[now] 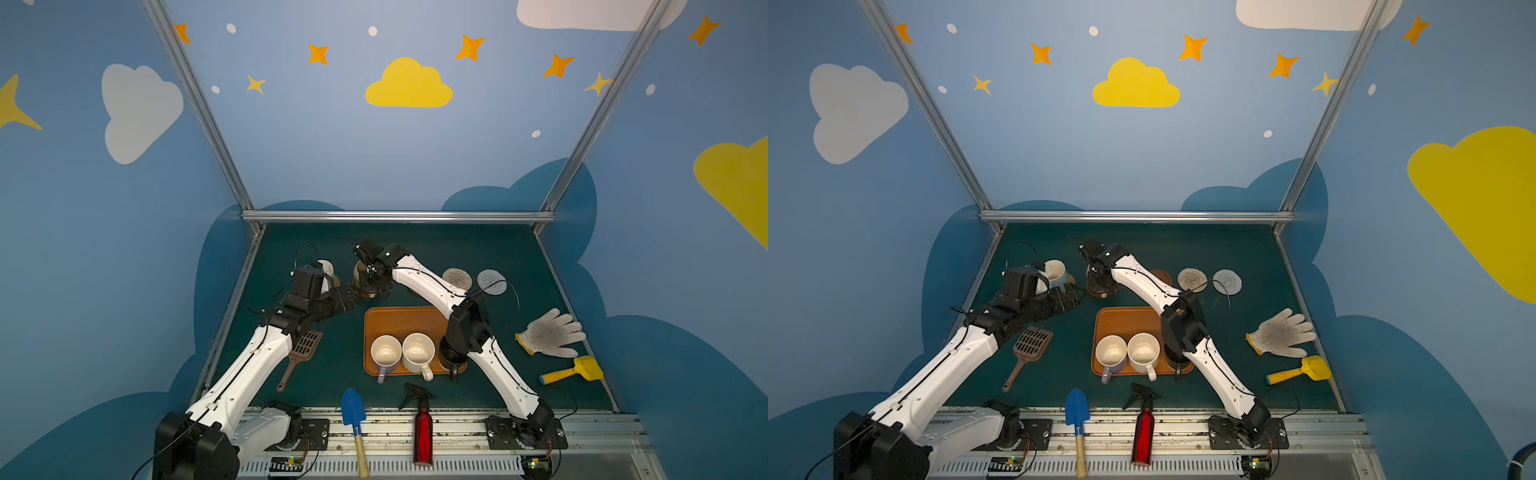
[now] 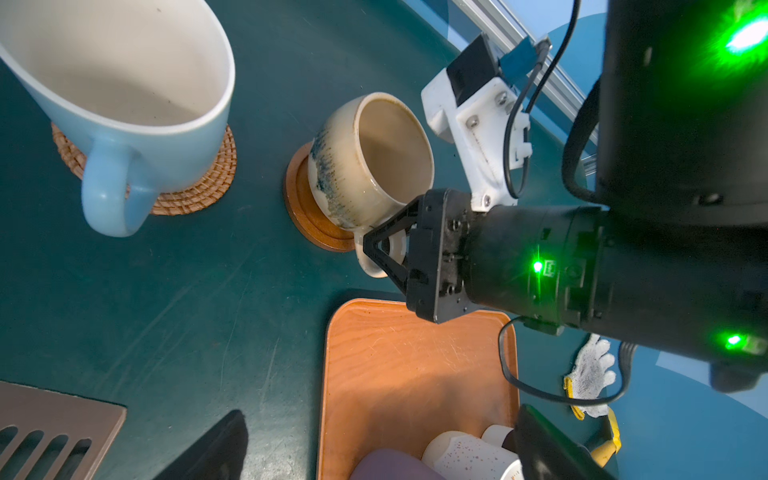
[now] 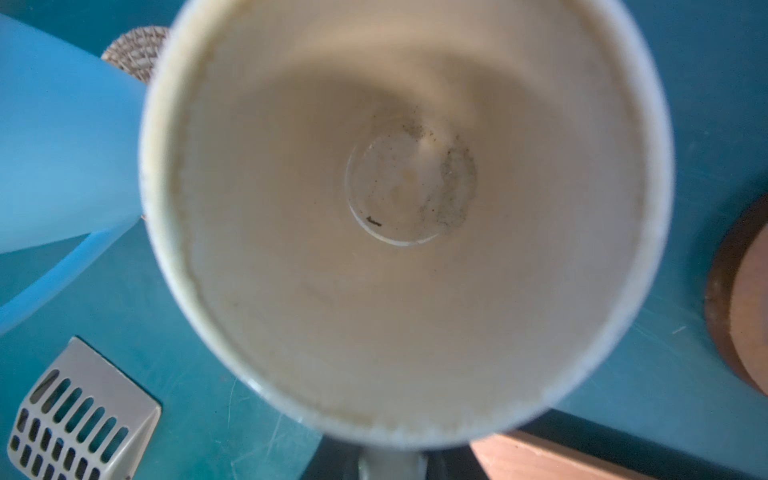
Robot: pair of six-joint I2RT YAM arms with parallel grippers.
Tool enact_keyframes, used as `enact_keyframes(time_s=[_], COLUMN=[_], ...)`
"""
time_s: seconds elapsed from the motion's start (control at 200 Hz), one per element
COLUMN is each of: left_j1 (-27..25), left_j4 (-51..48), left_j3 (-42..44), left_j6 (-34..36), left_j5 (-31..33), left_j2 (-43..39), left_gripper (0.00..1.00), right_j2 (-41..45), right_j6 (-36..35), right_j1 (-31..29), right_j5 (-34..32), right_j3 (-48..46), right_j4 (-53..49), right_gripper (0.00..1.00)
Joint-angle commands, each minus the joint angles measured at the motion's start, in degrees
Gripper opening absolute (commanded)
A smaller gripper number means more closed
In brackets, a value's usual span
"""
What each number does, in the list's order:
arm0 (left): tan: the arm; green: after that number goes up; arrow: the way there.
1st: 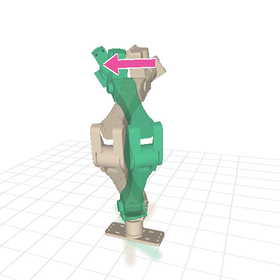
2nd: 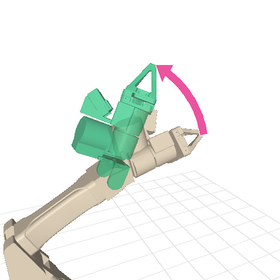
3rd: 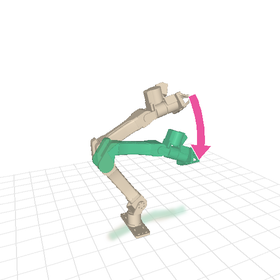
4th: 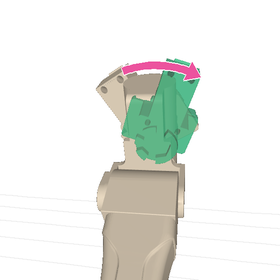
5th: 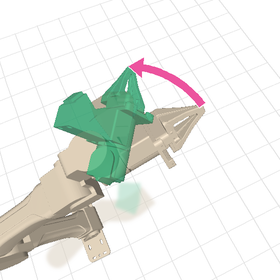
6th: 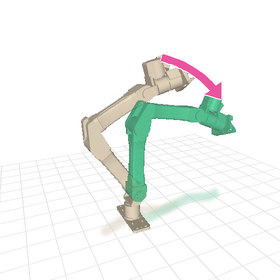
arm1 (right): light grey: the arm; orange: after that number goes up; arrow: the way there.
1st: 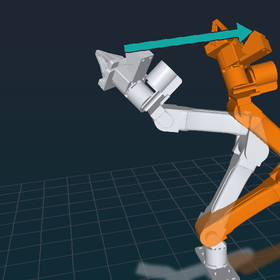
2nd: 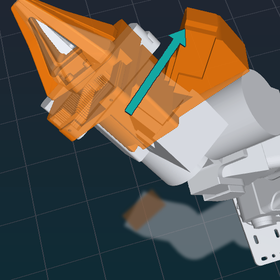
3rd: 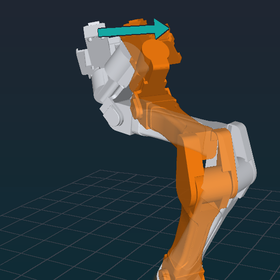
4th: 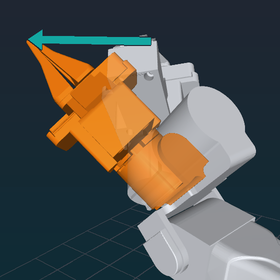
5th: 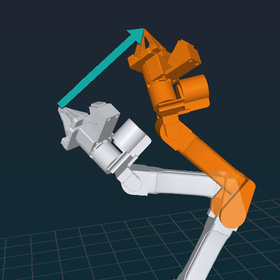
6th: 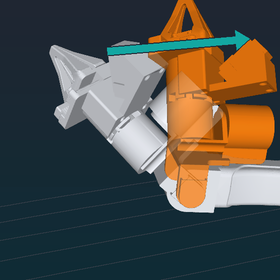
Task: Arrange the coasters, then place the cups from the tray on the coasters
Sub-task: 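Lower the cream mug onto the wooden coaster and open the right gripper, then raise the right gripper off the cream mug while the left gripper nears the tray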
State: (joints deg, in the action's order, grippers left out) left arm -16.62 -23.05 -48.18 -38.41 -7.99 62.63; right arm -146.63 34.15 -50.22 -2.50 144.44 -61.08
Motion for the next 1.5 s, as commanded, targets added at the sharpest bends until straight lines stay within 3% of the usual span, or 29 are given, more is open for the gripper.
enact_keyframes(time_s=[0.0,0.115,0.27,0.42,0.711,0.911,1.497], left_j1=[0.3,0.3,0.4,0.4,0.4,0.5,0.4], left_j4=[0.3,0.3,0.2,0.6,0.5,1.2,0.1], left_j3=[0.0,-0.2,0.3,0.4,0.5,1.1,0.7], left_j6=[0.0,0.1,0.2,-0.1,0.0,-0.4,-0.3], left_j5=[-0.4,-0.7,-0.7,-1.2,-1.4,-1.6,-2.3], left_j2=[-1.4,-1.4,-1.3,-1.2,-1.3,-1.3,-1.7], left_gripper=[0.99,0.99,0.99,0.99,0.99,0.99,0.99], right_j2=[0.3,0.4,0.7,0.8,1.5,6.0,6.9], right_j6=[0.8,0.8,1.1,1.9,2.3,2.6,1.4], right_j1=[-0.7,-0.6,-0.5,-0.1,-0.2,-0.6,-0.6], right_j5=[-0.3,0.9,1.7,3.1,4.8,5.3,7.2], right_j3=[1.7,1.9,1.9,1.8,0.4,-7.7,-7.2], right_j4=[-2.2,-1.9,-1.3,-1.2,-1.1,3.1,3.6], right_gripper=[0.00,0.02,0.20,0.30,0.31,0.30,0.31])
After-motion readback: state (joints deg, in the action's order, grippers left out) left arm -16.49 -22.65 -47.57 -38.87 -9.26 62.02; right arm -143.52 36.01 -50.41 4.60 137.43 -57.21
